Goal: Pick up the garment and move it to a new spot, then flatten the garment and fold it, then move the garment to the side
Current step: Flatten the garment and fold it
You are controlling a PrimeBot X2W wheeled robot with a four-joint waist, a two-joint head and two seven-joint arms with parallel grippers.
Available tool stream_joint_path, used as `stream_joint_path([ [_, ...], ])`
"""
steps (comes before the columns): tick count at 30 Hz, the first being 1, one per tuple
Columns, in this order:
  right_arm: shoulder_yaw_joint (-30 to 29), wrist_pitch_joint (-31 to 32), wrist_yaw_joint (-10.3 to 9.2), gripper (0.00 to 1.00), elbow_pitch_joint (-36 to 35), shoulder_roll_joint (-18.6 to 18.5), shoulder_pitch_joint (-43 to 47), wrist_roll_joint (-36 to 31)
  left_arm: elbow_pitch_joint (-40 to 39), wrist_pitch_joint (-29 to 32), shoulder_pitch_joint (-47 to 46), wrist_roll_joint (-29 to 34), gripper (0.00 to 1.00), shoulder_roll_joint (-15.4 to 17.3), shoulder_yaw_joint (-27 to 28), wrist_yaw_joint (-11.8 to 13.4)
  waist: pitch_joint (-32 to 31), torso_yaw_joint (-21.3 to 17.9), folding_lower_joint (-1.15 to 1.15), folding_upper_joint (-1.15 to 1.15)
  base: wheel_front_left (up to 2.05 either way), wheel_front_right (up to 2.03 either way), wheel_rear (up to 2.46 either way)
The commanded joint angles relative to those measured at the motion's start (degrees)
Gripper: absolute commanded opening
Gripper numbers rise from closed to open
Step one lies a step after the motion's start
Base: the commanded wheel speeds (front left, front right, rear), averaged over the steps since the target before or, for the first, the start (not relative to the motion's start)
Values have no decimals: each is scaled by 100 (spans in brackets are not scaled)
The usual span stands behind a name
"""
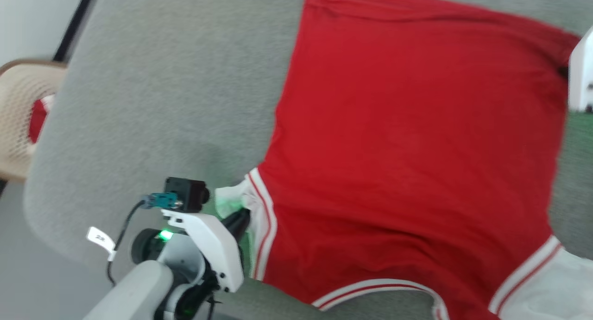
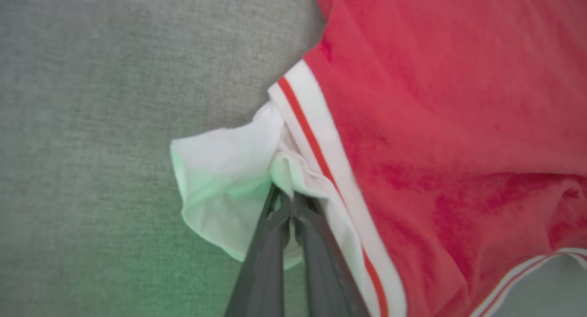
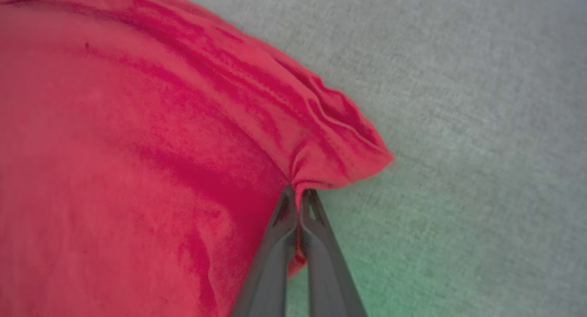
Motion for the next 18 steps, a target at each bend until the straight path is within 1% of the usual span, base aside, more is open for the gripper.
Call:
stream_joint_path([
  [1, 244, 6, -2, 0, -259, -173, 462, 287, 51, -36, -80, 119, 0, 88, 51, 64, -165, -321, 0, 0, 0, 0, 0],
  [5, 593, -178, -3, 0, -1215, -578, 1062, 945, 67, -56, 17, 113, 0, 226, 112, 108, -300, -685, 0, 0, 0, 0, 0],
  [9, 672, -263, -3, 0, -2042, -830, 1729, 1379, 76, -77, 119, 103, 0, 326, 151, 156, -438, -992, 0, 0, 0, 0, 0],
  [14, 486, -242, -3, 0, -3001, -999, 2732, 1694, 34, -75, 189, 99, 0, 460, 206, 218, -561, -1275, 0, 0, 0, 0, 0],
  [18, 143, -87, -2, 0, -3724, -975, 3728, 1834, -33, -70, 223, 96, 0, 533, 240, 254, -600, -1396, 0, 0, 0, 0, 0],
])
